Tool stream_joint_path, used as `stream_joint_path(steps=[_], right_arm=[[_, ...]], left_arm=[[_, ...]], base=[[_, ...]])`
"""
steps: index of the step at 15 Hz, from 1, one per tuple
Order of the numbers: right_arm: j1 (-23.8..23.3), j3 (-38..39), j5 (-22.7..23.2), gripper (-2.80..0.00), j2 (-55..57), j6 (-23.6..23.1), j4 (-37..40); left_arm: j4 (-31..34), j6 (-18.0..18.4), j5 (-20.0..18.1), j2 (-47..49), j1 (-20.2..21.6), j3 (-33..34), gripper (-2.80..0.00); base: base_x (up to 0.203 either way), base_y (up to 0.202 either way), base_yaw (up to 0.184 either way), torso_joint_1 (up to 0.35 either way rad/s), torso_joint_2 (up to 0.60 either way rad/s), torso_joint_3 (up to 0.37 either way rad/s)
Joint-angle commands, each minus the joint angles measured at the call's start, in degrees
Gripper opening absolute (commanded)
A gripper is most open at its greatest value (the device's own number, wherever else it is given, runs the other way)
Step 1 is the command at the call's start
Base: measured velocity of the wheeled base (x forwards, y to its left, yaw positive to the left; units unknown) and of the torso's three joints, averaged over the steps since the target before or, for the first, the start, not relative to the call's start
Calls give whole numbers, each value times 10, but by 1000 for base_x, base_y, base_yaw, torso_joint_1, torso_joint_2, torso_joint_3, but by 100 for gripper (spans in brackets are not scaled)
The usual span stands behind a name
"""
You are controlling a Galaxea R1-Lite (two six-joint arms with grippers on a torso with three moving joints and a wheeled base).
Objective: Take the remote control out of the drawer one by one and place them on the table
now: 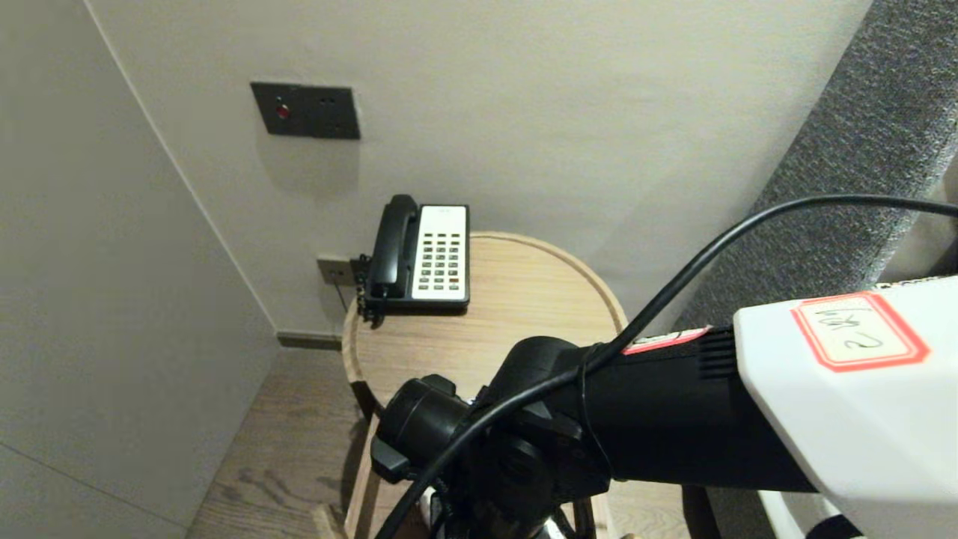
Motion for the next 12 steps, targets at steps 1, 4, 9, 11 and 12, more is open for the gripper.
stream_joint_path(steps=[1, 4, 9, 11, 12], right_arm=[[-1, 26, 2, -280, -21, 3, 2], [-12, 47, 22, -280, -42, 7, 1], [-42, 93, 43, -280, -73, 7, -3], [-47, 108, 46, -280, -80, 7, -3], [-47, 117, 46, -280, -85, 7, -3]], left_arm=[[0, 0, 0, 0, 0, 0, -280], [0, 0, 0, 0, 0, 0, -280], [0, 0, 0, 0, 0, 0, -280], [0, 0, 0, 0, 0, 0, -280], [0, 0, 0, 0, 0, 0, -280]], base=[[0, 0, 0, 0, 0, 0], [0, 0, 0, 0, 0, 0], [0, 0, 0, 0, 0, 0], [0, 0, 0, 0, 0, 0], [0, 0, 0, 0, 0, 0]])
